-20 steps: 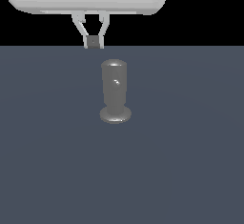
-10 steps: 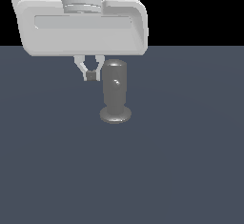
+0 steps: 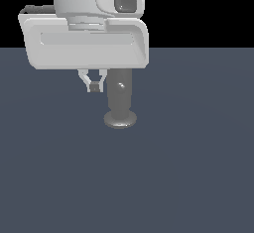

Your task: Turn on the faucet by rotating a designated handle.

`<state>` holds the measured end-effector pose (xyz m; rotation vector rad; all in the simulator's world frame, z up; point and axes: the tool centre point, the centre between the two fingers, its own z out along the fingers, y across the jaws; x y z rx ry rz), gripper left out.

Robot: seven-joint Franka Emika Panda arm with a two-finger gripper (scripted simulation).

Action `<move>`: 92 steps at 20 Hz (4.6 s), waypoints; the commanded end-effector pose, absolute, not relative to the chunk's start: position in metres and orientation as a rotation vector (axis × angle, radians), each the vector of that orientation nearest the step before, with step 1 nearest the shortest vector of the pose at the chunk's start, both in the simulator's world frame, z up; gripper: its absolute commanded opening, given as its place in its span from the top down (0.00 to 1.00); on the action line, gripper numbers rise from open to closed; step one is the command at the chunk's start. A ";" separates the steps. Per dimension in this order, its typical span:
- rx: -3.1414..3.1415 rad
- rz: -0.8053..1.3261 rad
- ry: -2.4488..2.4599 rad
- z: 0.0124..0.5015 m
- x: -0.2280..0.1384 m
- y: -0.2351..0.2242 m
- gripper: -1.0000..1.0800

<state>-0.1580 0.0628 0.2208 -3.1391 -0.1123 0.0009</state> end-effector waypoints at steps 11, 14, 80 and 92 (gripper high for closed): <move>-3.139 0.000 -0.112 0.221 -0.148 0.021 1.00; -3.139 0.000 -0.112 0.221 -0.144 0.006 1.00; -3.140 -0.009 -0.124 0.223 0.005 -0.167 1.00; -3.132 -0.039 -0.173 0.235 0.037 -0.158 1.00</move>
